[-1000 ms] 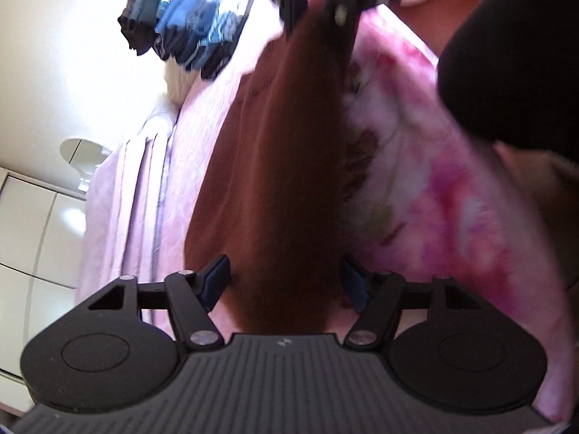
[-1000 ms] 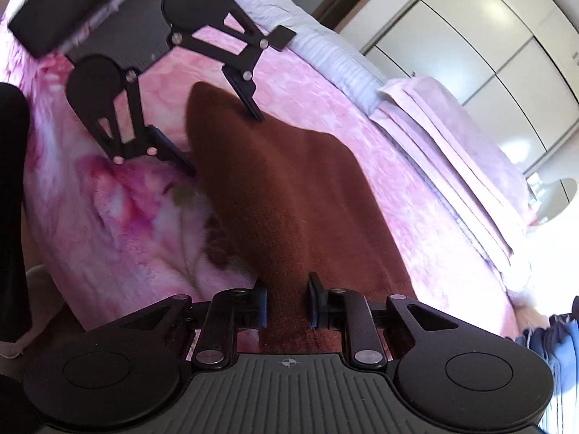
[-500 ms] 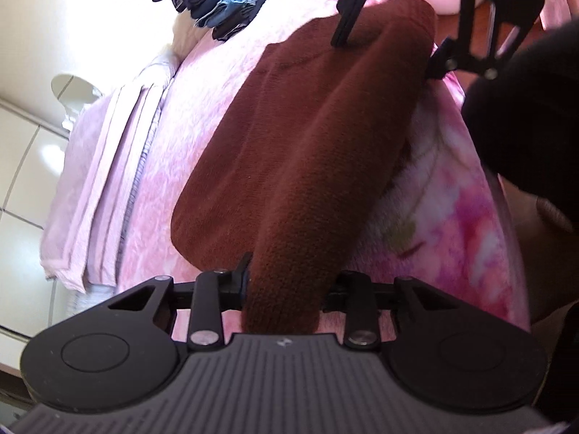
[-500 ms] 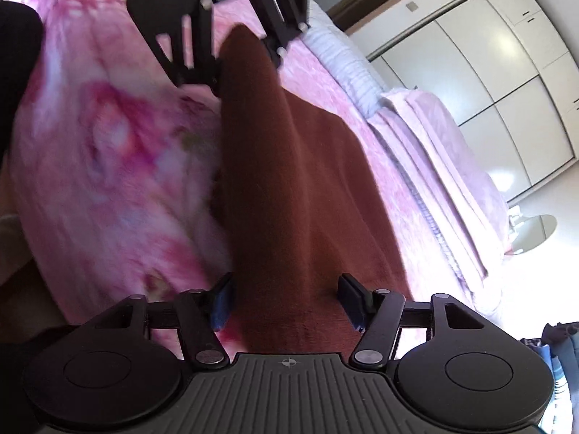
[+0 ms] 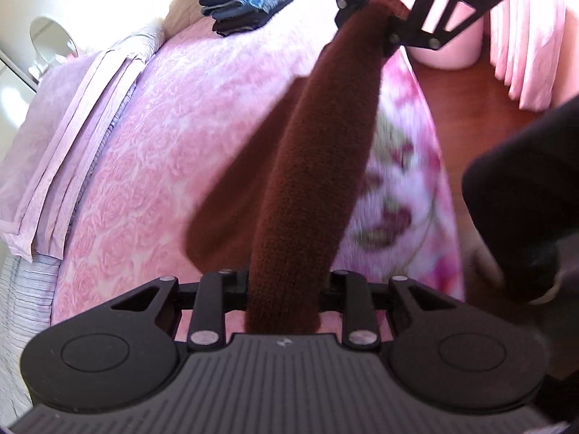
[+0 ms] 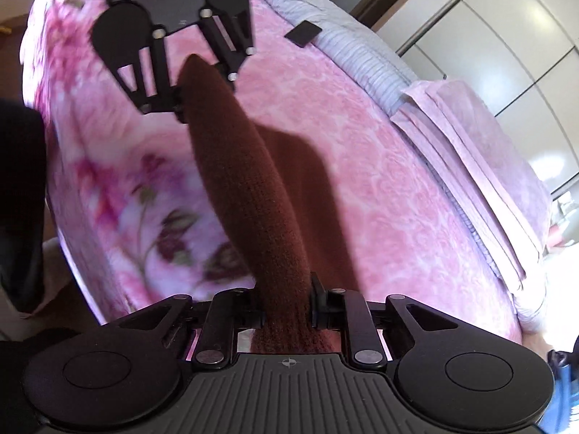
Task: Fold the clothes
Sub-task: 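Grasp the folded brown cardigan with both grippers and lift it off the bed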
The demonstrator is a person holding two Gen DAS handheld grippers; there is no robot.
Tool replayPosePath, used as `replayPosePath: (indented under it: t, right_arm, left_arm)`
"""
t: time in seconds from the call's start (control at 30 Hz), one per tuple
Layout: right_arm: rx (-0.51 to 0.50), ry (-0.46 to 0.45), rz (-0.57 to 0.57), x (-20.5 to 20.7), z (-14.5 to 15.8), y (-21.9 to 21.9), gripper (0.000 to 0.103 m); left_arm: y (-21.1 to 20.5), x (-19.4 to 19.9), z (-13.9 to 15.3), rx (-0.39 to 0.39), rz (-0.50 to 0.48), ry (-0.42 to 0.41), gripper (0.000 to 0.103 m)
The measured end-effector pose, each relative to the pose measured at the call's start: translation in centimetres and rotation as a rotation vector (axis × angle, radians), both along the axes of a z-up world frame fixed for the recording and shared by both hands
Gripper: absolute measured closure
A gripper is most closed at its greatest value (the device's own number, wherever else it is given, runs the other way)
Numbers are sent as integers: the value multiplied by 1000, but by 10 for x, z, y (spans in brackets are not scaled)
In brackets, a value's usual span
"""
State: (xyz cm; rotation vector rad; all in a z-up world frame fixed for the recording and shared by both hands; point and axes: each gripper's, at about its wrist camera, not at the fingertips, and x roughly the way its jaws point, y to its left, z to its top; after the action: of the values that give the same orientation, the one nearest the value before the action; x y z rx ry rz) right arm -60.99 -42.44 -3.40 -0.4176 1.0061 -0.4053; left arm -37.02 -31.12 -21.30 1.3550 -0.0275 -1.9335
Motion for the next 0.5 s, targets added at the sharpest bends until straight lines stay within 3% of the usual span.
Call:
replayPosePath:
  t: [0.23, 0.37, 0.5]
  right_arm:
    - [83, 50, -12, -15, 135, -24, 85]
    - [61, 40, -22, -36, 201, -26, 85]
    - [-6, 14, -58, -54, 248, -27, 85]
  left_arm:
    - [-19, -16, 136, 55, -6, 29, 79]
    - [-39, -36, 194, 13, -29, 24, 79]
    - [-53, -51, 232, -50, -66, 16, 79]
